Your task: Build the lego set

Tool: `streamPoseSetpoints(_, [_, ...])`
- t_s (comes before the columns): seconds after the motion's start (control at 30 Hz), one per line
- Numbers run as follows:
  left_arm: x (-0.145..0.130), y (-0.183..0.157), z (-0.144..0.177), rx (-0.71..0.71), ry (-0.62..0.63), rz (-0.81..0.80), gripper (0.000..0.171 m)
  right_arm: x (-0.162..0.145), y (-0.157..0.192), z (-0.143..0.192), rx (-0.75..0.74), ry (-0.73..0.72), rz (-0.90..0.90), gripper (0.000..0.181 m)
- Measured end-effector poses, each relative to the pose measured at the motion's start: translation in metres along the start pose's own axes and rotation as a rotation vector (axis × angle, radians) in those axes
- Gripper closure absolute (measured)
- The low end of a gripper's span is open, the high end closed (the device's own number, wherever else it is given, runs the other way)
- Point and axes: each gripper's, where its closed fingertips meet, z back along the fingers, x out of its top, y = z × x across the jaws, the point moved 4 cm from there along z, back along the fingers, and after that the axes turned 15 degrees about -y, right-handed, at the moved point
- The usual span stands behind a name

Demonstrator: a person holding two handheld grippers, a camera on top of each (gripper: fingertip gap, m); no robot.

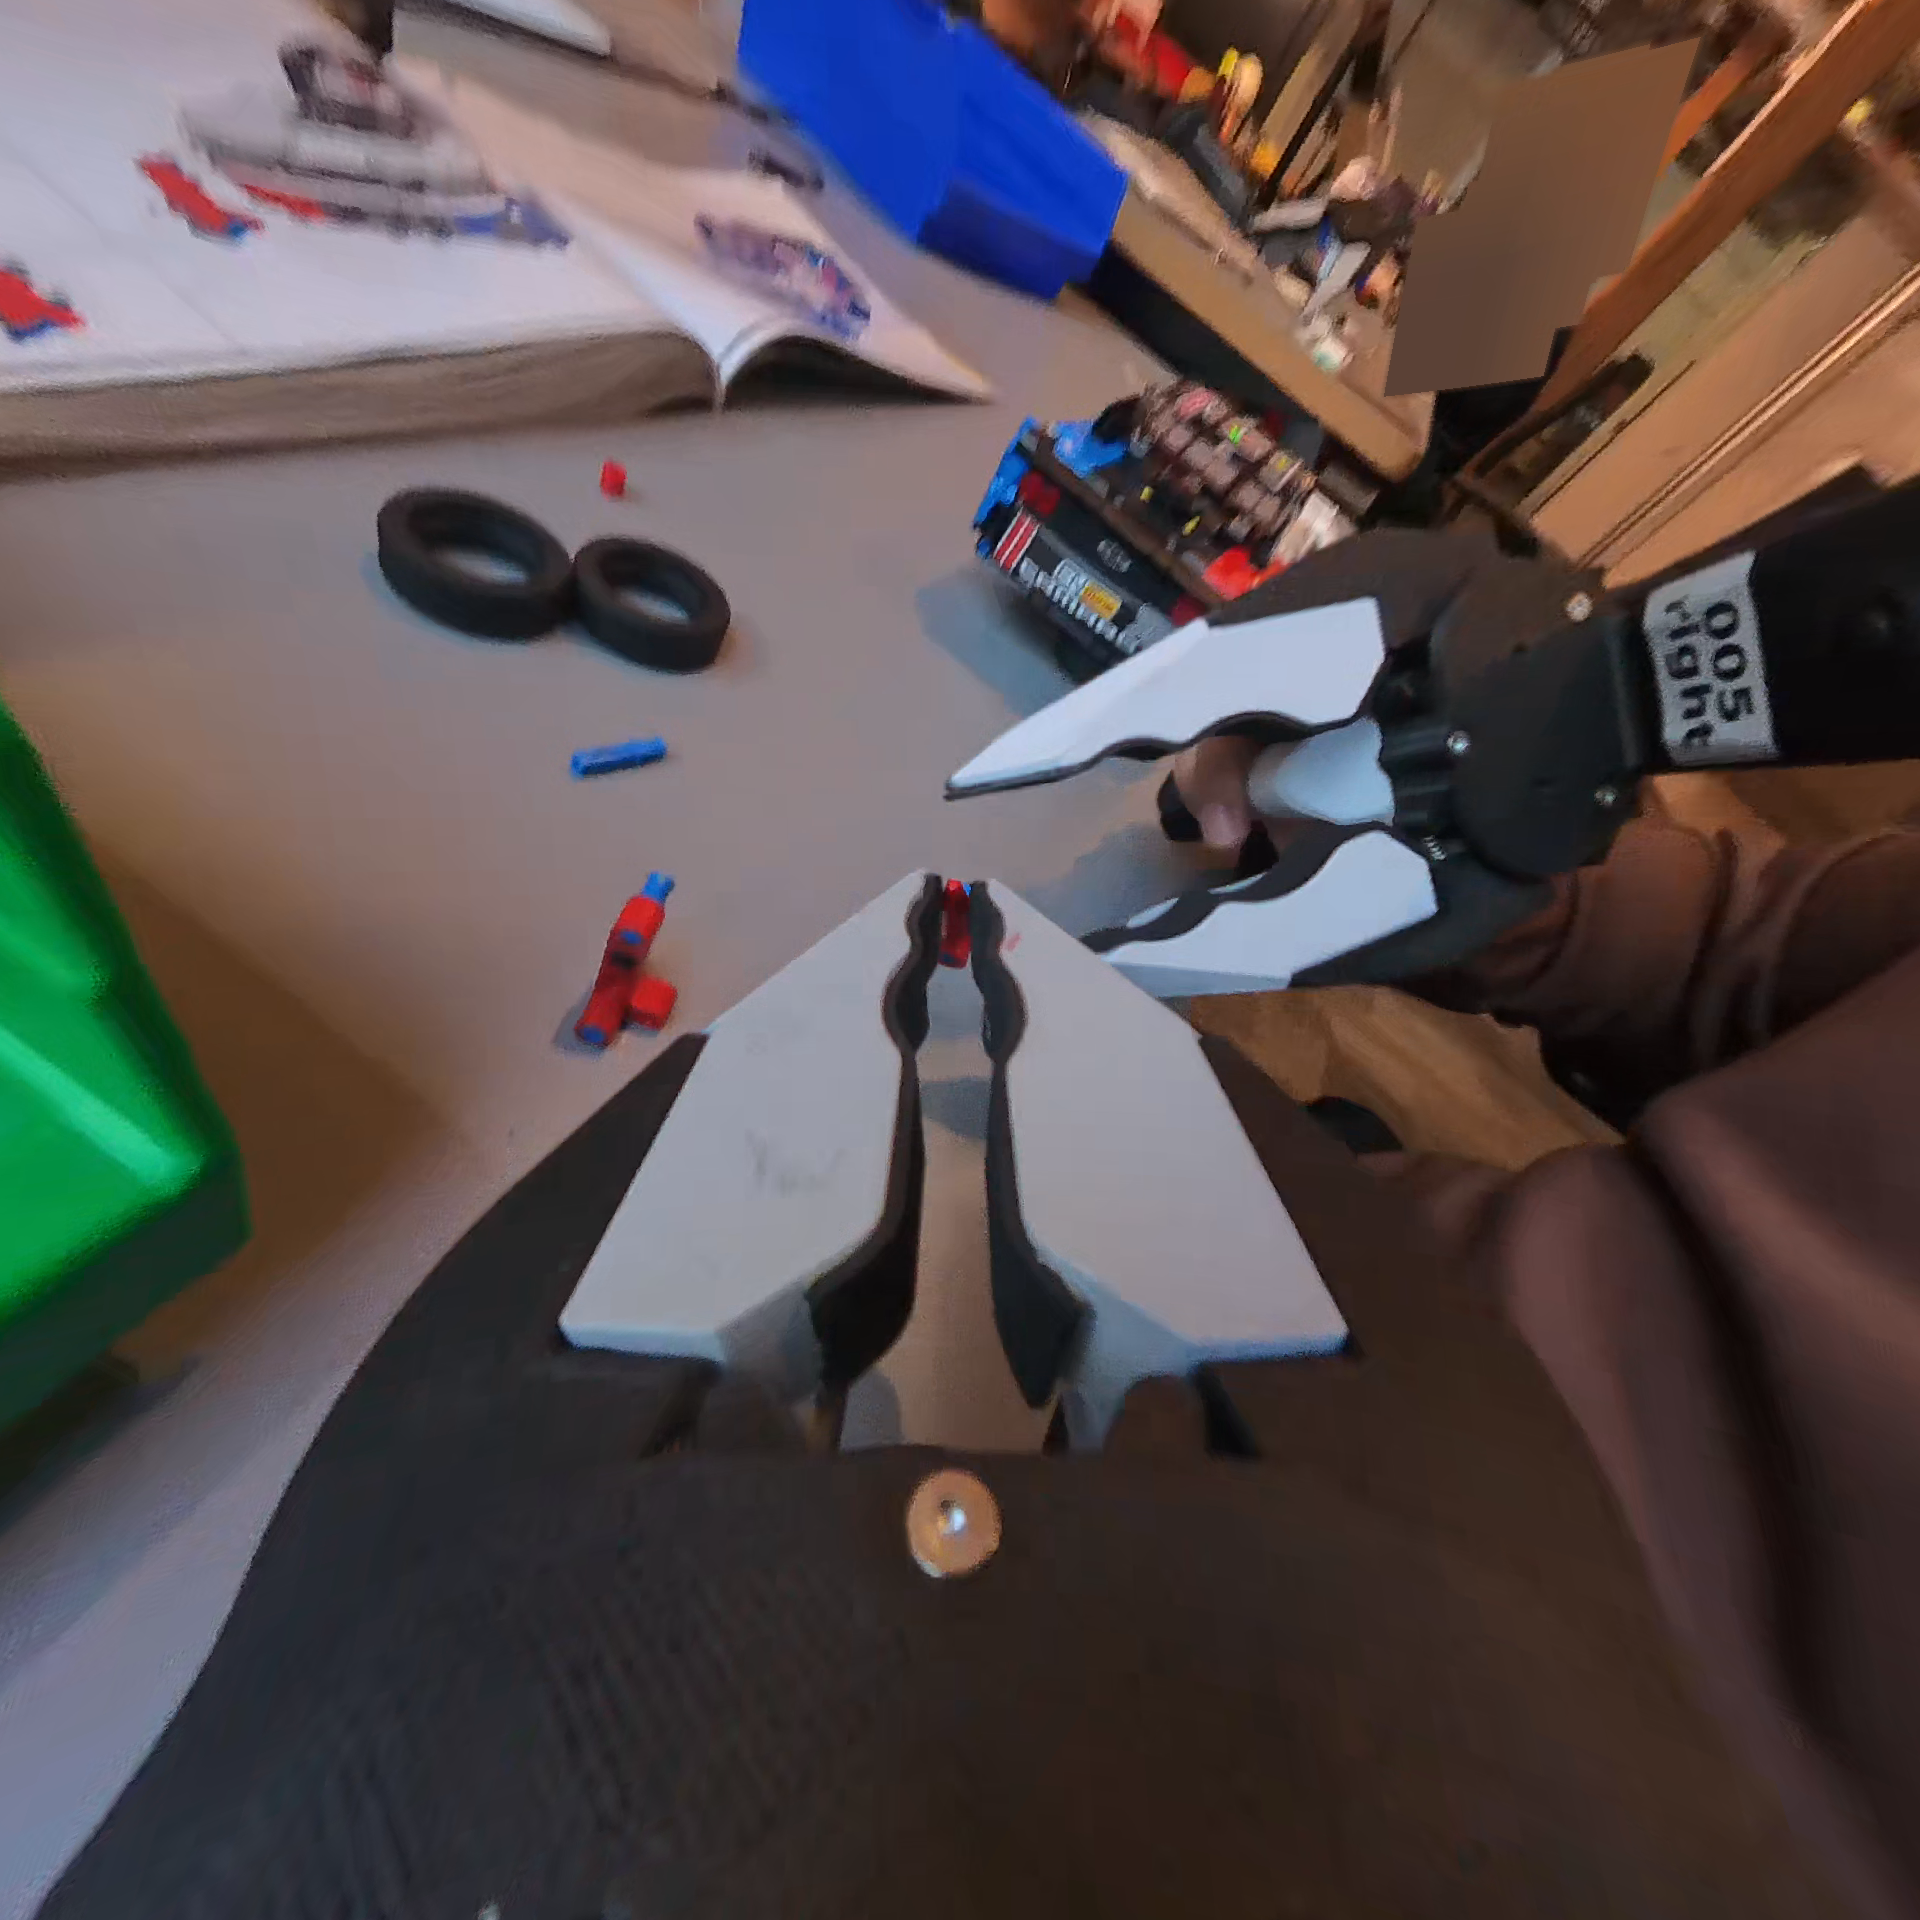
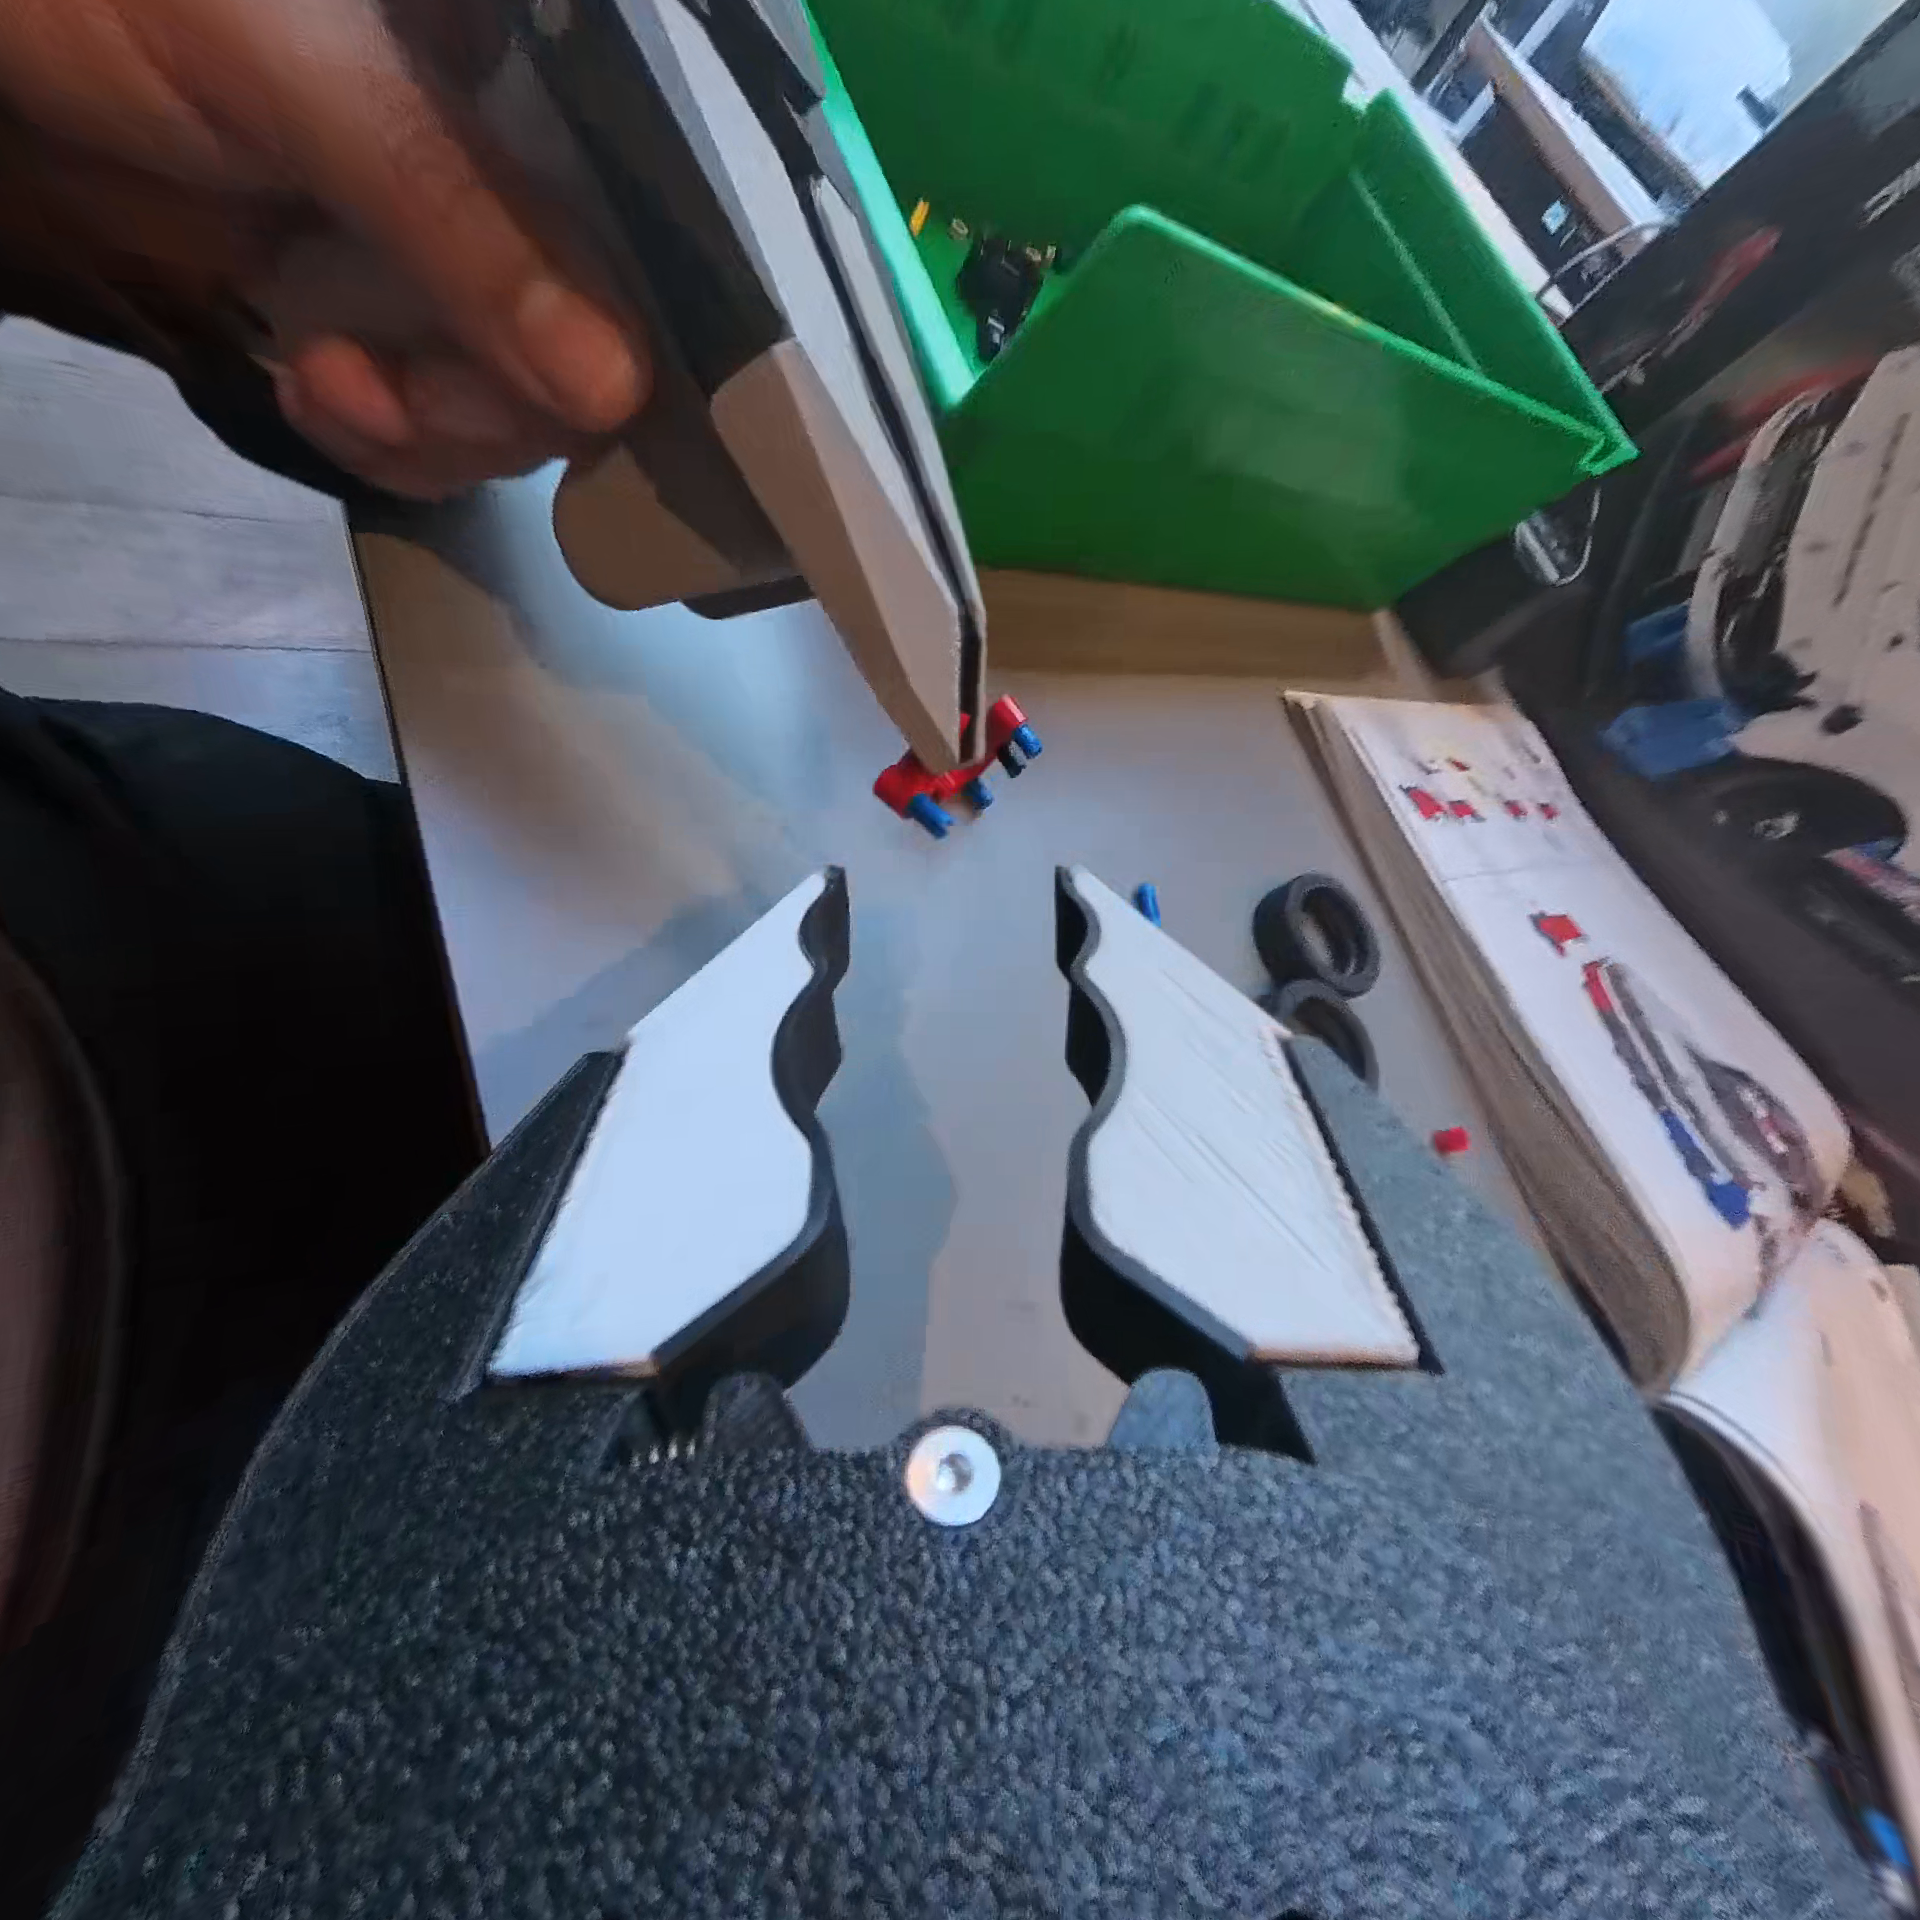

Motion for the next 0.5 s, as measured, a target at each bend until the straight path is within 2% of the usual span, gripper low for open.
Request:
streamPoseSetpoints(0.1, [-0.008, 0.005, 0.003, 0.028, 0.092, -0.048, 0.170, -0.002, 0.002, -0.002, -0.021, -0.019, 0.004, 0.147])
streamPoseSetpoints(0.17, [-0.007, 0.001, 0.005, -0.011, 0.089, -0.078, 0.169, 0.000, 0.000, -0.002, -0.048, -0.042, 0.042, 0.150])
streamPoseSetpoints(0.37, [0.009, -0.006, 0.017, -0.139, -0.051, -0.072, 0.169, 0.005, -0.007, -0.003, -0.108, -0.109, 0.055, 0.157])
streamPoseSetpoints(0.5, [0.021, -0.001, 0.024, -0.172, -0.138, -0.055, 0.169, 0.009, -0.013, -0.004, -0.128, -0.151, 0.035, 0.164])
